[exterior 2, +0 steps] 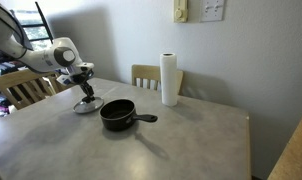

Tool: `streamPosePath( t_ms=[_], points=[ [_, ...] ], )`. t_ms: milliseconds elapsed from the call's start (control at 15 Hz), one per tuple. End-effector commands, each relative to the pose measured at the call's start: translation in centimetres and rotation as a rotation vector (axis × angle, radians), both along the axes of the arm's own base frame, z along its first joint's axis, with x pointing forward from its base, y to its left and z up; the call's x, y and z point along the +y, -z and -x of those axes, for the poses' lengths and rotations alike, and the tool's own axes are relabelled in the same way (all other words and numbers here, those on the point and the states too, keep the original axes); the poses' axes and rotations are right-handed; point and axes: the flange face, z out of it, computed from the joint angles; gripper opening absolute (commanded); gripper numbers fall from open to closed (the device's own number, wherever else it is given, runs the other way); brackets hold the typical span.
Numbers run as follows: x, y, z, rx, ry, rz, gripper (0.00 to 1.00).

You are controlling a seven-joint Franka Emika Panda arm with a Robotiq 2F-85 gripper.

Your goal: Uncover the pot

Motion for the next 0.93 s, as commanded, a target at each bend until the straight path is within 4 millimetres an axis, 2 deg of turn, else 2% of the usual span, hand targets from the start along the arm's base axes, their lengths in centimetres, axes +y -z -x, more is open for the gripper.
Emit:
streamPosePath(
  t_ms=[0,200,267,600,867],
  points=[
    [-0.1,0.0,-0.4,0.018,0.022,-0.003,0.74],
    [0.1,-1.0,-0.5,0.009,0.022,-0.009,0.96],
    [0.2,-1.5,-0.6,0.004,0.025,-0.015,0.99],
    [0.9,-5.6,-1.0,-0.026,0.024,-0.027,1.0],
    [1.0,-9.2,-0.9,0.022,0.052,0.009,1.0]
  ],
)
